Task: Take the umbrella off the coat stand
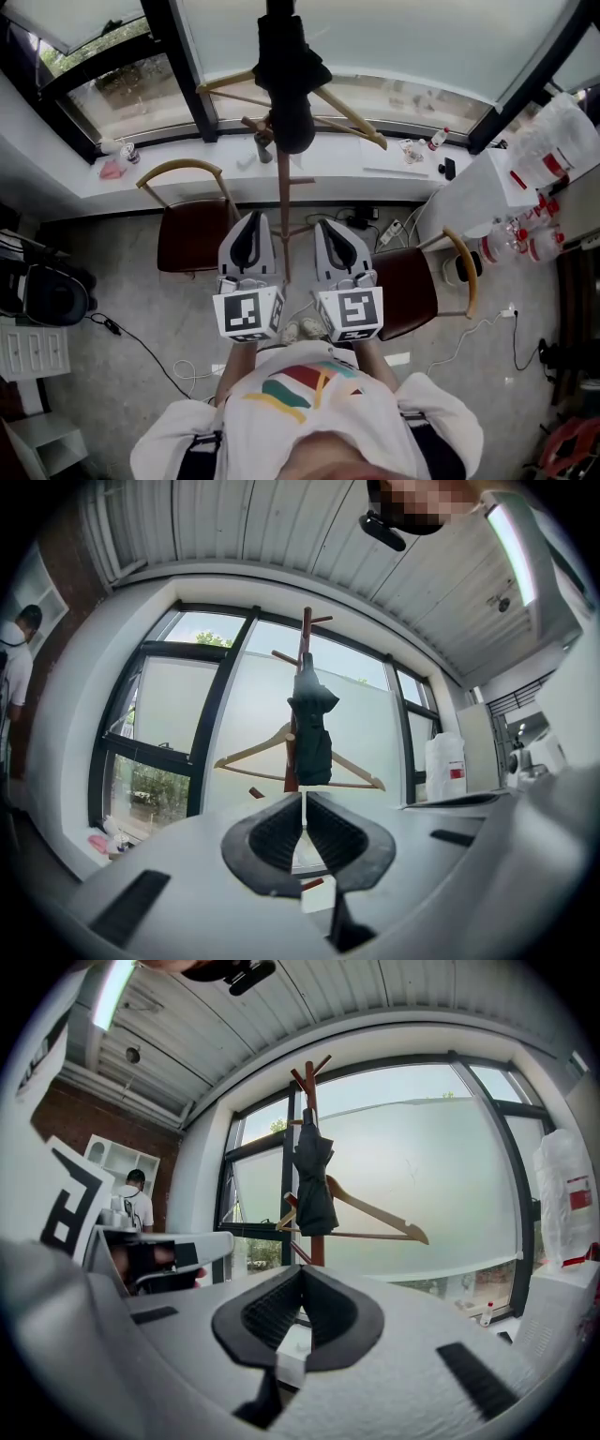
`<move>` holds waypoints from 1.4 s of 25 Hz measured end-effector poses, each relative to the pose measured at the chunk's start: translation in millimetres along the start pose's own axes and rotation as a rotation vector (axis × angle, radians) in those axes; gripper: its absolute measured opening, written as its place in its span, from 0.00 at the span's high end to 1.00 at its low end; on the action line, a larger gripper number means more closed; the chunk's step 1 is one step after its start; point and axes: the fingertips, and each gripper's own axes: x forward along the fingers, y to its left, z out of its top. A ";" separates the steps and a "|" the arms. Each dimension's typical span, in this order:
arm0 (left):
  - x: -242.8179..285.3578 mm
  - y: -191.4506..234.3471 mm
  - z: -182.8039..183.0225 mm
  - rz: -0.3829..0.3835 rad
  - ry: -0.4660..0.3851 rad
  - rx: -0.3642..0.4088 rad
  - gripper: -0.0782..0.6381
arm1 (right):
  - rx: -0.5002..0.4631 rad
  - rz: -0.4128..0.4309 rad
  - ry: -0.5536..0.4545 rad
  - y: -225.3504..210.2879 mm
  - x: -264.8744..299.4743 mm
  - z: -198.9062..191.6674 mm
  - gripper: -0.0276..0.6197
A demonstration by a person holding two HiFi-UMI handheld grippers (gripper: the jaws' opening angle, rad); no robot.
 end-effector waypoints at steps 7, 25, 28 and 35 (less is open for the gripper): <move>9.0 -13.9 -5.2 0.023 0.015 0.000 0.87 | 0.016 -0.001 0.005 -22.3 -5.3 -1.8 0.96; 68.7 -13.1 85.8 -0.092 -0.110 0.033 0.54 | -0.005 0.004 0.007 -29.5 -14.2 -3.2 0.96; 91.1 -22.2 104.1 -0.147 -0.092 0.116 0.52 | -0.017 0.002 0.010 -34.2 -17.4 -3.8 0.96; 140.4 -19.2 110.5 -0.213 0.002 0.077 0.45 | -0.025 0.015 0.005 -32.9 -13.9 3.1 0.96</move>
